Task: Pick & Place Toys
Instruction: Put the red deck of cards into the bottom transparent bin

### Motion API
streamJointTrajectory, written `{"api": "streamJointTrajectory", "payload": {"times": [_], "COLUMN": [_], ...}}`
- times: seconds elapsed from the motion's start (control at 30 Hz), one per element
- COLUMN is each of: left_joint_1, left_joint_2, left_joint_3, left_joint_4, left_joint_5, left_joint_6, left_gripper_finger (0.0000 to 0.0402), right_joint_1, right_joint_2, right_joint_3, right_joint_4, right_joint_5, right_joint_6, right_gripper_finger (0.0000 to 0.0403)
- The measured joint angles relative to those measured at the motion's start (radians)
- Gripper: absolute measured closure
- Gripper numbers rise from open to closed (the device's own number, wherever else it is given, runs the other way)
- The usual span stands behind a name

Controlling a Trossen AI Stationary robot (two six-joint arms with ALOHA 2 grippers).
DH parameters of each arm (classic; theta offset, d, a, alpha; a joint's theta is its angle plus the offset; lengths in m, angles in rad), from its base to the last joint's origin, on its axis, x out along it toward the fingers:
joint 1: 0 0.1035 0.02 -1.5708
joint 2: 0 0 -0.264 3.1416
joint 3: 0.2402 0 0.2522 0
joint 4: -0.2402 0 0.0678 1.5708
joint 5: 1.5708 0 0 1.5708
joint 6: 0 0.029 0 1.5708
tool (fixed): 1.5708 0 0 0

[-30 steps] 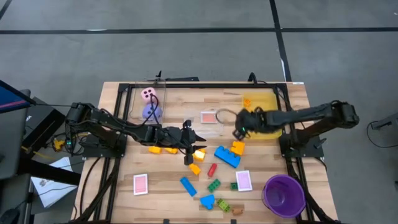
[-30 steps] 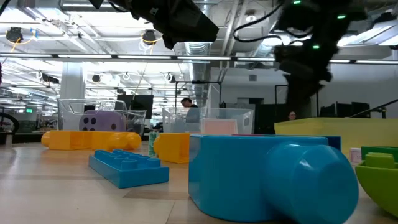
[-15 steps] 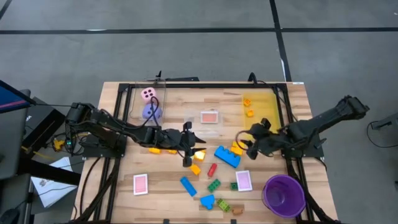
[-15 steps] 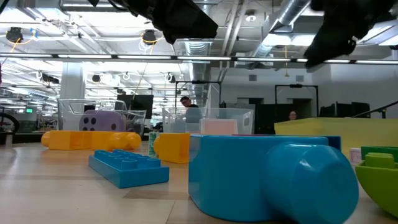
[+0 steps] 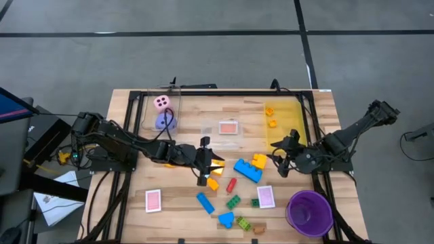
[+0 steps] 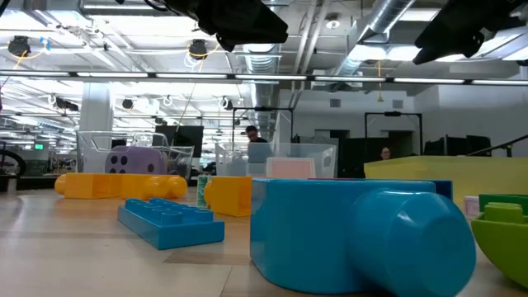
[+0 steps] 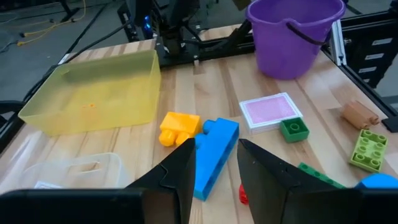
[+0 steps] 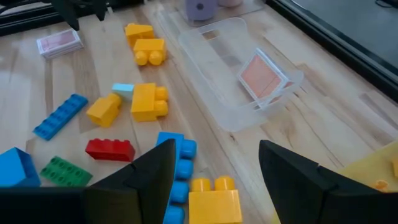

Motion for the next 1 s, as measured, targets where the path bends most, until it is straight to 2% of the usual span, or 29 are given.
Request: {"api": "streamJointTrajectory", "payload": {"times": [0.23,0.33,0.5,0.67,0.73,0.83,1.0], "left_joint_1": [-0.003,-0.025,-0.111,-0.193,-0.205,-0.213,-0.21], "left_joint_2": [0.0,0.0,0.0,-0.012,-0.03,-0.08,-0.169], "left_joint_3": [0.0,0.0,0.0,0.0,0.0,0.001,0.0], "left_joint_4": [-0.01,-0.044,-0.071,-0.03,-0.035,-0.092,-0.331], "left_joint_5": [0.008,0.007,0.007,-0.117,-0.126,-0.134,-0.201], "left_joint_6": [0.016,0.024,0.008,0.07,0.081,0.049,-0.123], "left_gripper_finger": [0.0288,0.0274,0.0208,0.0121,0.0096,0.007,0.0054], "right_joint_1": [0.0,0.0,0.008,0.011,0.011,0.011,0.011], "right_joint_2": [0.0,0.0,0.0,0.0,0.0,0.0,0.0], "right_joint_3": [0.0,0.0,0.0,0.0,0.0,0.001,0.001], "right_joint_4": [-0.002,-0.004,-0.012,-0.013,-0.012,-0.011,-0.009], "right_joint_5": [-0.001,-0.003,-0.012,-0.013,-0.013,-0.015,-0.033], "right_joint_6": [0.0,0.0,0.0,0.0,0.0,0.0,0.0], "right_gripper_finger": [0.018,0.018,0.018,0.018,0.018,0.018,0.018]}}
